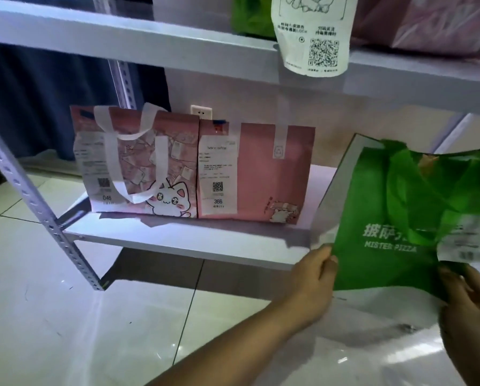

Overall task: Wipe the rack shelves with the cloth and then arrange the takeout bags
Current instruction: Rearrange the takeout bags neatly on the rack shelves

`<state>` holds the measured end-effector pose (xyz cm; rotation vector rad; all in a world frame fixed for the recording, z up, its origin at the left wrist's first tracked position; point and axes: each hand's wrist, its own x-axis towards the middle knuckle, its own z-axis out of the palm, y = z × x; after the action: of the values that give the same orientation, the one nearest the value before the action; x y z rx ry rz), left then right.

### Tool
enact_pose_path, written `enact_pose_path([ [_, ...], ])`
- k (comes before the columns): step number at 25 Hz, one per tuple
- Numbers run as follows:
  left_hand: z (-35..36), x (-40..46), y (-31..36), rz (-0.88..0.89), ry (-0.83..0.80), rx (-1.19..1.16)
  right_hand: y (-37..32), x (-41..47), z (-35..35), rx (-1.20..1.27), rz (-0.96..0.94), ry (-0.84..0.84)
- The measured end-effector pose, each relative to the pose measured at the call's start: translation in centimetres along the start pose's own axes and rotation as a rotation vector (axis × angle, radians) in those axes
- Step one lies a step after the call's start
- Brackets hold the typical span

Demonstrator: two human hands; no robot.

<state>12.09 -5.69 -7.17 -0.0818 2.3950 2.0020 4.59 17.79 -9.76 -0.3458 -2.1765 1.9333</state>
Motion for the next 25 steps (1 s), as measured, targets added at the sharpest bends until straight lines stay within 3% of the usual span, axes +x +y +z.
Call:
enact_pose_path([
  [5,1.0,4.3,-0.3,-0.018,0.232,0.160,-0.1,1.2,2.0,0.044,-0.068,0.143],
  [8,1.3,6.3,-1.1,-0.040,0.343,0.093,-0.2,2.4,2.8,-0.030,-0.059,0.278],
  [11,1.9,7.9,-1.2,-0.050,0.416,0.006,-0.3,3.3,3.2,-0.084,-0.032,0.298],
  [18,2.7,10.2,-1.3,-0.051,0.278,0.147,0.2,5.5,4.4,-0.041,-0.101,0.185],
  [22,1.6,9.2,-1.9,-0.024,0.156,0.178,1.1,4.1,5.1,-0.030,-0.119,0.216],
  [25,-0.5,7.6,-2.5,-0.002,0.142,0.148,1.0,2.1,7.7,-0.056,-0.142,0.097],
])
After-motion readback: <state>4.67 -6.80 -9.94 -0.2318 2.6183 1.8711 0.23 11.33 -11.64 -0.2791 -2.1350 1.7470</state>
